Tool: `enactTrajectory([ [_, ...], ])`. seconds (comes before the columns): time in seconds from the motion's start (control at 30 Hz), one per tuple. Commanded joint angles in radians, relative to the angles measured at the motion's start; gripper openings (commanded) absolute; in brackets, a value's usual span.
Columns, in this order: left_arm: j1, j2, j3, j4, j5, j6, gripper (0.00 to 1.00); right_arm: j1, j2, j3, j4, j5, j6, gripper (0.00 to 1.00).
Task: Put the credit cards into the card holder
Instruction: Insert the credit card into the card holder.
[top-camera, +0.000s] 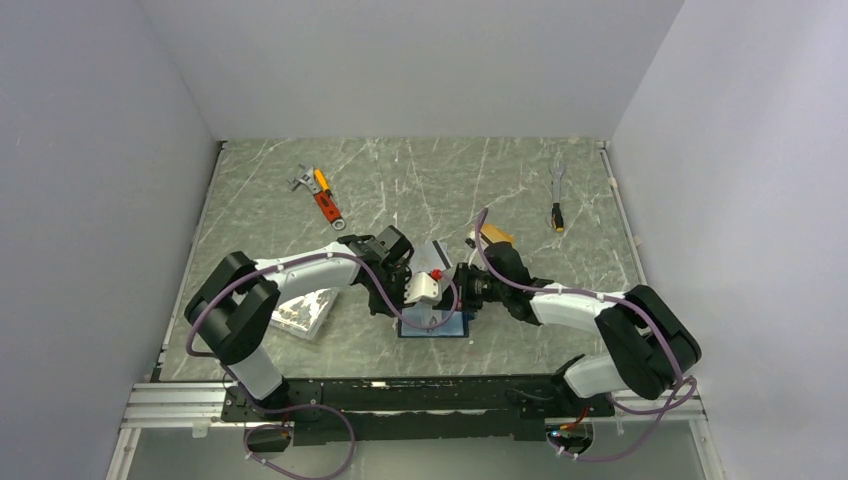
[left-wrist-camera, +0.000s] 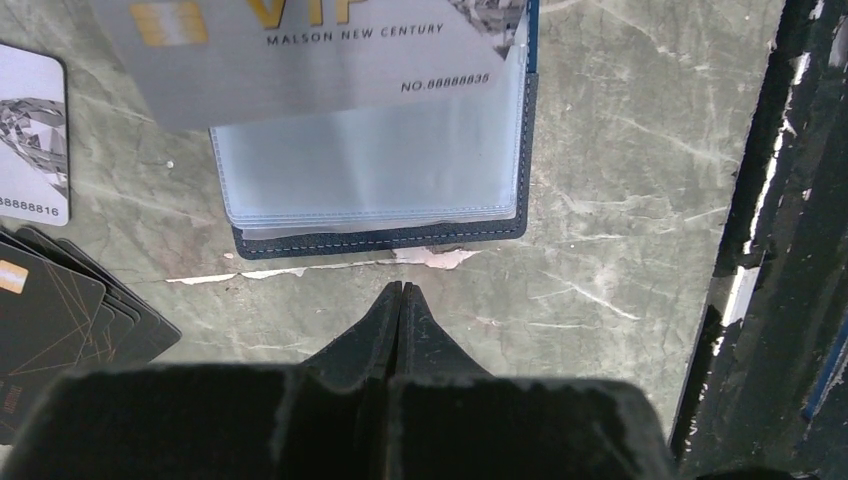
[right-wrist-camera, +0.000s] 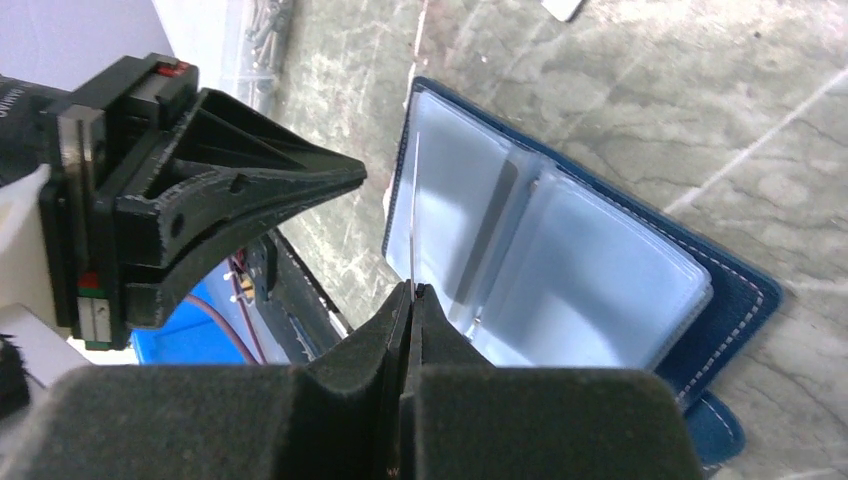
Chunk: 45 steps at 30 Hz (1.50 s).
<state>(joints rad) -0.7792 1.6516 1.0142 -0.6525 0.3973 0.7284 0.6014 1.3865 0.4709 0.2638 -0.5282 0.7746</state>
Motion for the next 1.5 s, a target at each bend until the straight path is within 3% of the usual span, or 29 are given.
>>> enactTrajectory([
  [0.0, 0.001, -0.01, 0.038, 0.003, 0.008, 0.044, 0.01, -0.025, 0.01, -0.034, 0.066, -0.043, 0.009, 0.0],
  [0.33, -0.006, 0.039, 0.073, 0.013, -0.014, 0.032, 0.01, -0.126, 0.027, -0.078, 0.049, -0.162, -0.041, 0.0],
  [0.7, -0.022, 0.085, 0.057, 0.041, -0.095, 0.029, 0.0, -0.129, 0.121, -0.081, 0.157, -0.245, -0.011, 0.0],
  [1.47, -0.041, 0.094, 0.039, 0.055, -0.11, 0.037, 0.0, -0.131, 0.216, 0.03, 0.048, -0.24, -0.08, 0.0],
])
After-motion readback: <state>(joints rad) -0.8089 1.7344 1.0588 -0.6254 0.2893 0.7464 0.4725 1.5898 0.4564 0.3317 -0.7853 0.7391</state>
